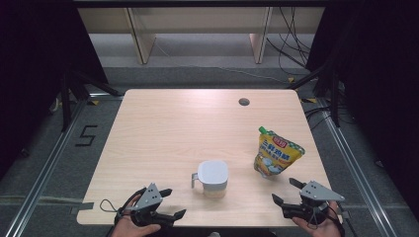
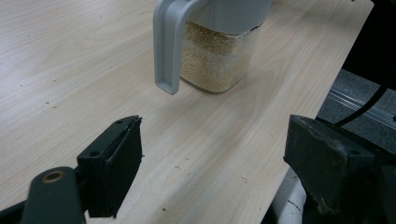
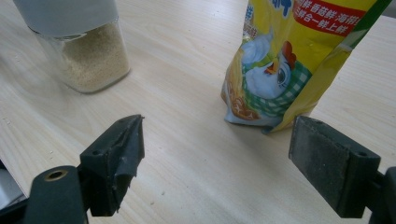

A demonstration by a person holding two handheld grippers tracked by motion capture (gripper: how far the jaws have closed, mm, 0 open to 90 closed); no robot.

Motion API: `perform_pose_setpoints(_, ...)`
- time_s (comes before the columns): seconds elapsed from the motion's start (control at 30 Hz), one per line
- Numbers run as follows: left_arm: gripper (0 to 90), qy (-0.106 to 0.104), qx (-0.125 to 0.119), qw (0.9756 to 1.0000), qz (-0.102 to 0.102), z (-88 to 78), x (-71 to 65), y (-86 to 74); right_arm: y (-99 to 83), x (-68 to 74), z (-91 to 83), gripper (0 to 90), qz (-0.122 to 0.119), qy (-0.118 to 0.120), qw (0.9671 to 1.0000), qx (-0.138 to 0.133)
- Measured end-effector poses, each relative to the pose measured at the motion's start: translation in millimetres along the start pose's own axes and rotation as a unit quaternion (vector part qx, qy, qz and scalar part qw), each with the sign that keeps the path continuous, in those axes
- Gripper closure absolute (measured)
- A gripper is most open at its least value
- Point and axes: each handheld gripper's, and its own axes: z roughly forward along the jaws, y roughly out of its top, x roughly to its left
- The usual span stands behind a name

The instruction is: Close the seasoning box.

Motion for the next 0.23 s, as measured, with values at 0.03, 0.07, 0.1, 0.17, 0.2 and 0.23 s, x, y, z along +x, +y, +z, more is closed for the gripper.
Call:
perform_pose_setpoints(0.03, 18.2, -0.001, 0.0, 1.0, -0.002, 0.0, 0.1, -0.1, -0.4, 0.3, 0.7, 19.1, 0.005, 0.004, 1.0, -0.001)
perform_pose_setpoints(0.07, 18.2, 0.0, -0.003, 1.0, -0.003, 0.3, 0.1, -0.4, -0.4, 0.4, 0.7, 19.0, 0.007, 0.003, 1.0, -0.003)
perform_pose_setpoints(0.1, 18.1, 0.0, -0.004, 1.0, -0.005, 0.5, 0.1, -0.5, -0.4, 0.1, 0.5, 19.1, 0.005, 0.001, 1.0, -0.004)
perform_pose_setpoints(0.17, 17.7, 0.004, -0.001, 1.0, -0.003, 1.2, 1.6, -1.0, -0.3, 0.2, -0.1, 19.0, 0.008, 0.0, 1.0, 0.002)
perform_pose_setpoints(0.2, 17.6, 0.002, -0.003, 1.0, -0.007, 1.8, 1.1, -0.9, -0.4, -0.3, -0.1, 19.0, 0.005, -0.004, 1.0, 0.001)
perform_pose_setpoints(0.23, 17.6, 0.006, -0.007, 1.0, 0.002, 3.0, 2.5, -1.4, -0.8, -1.7, 1.4, 19.0, 0.0, 0.001, 1.0, -0.003)
